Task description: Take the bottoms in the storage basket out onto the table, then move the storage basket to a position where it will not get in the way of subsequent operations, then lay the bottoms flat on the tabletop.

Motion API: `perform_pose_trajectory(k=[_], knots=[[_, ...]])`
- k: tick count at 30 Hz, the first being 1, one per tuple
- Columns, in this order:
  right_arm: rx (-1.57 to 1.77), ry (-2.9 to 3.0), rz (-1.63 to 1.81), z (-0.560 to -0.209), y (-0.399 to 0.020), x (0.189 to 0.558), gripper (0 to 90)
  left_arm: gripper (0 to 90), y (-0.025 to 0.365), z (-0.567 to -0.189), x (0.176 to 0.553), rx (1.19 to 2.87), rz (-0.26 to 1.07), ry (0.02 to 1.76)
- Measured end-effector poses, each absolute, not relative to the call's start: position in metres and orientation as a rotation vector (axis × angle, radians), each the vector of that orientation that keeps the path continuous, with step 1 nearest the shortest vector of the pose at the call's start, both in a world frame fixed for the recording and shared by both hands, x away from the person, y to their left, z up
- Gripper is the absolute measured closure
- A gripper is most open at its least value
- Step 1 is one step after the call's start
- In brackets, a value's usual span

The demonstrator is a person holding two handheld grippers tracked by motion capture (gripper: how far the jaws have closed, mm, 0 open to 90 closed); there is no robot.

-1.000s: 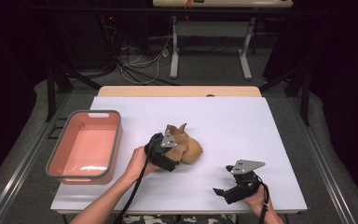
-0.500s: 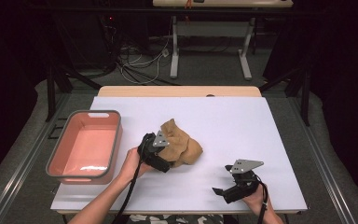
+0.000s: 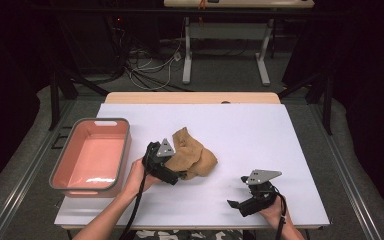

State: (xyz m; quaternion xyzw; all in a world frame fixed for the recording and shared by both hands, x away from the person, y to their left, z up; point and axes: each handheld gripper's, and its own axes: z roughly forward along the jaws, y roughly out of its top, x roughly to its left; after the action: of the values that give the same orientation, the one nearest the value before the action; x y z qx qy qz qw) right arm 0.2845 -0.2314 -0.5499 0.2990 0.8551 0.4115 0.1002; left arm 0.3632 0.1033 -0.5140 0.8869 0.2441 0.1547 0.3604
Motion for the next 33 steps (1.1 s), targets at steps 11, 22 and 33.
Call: perform_pose_trajectory(k=[11,22,33], knots=[[0.881,2.501,1.221,-0.549,-0.226,0.286,2.4,2.3,0.104,-0.512,0.361,2.264,0.436,0.626],[0.949,2.483,1.136,-0.551,-0.214,0.307,6.7,44.7,0.105,-0.509,0.354,2.219,0.468,0.584],[0.956,2.452,1.054,-0.547,-0.188,0.327,16.5,72.8,0.118,-0.51,0.353,2.153,0.506,0.66]])
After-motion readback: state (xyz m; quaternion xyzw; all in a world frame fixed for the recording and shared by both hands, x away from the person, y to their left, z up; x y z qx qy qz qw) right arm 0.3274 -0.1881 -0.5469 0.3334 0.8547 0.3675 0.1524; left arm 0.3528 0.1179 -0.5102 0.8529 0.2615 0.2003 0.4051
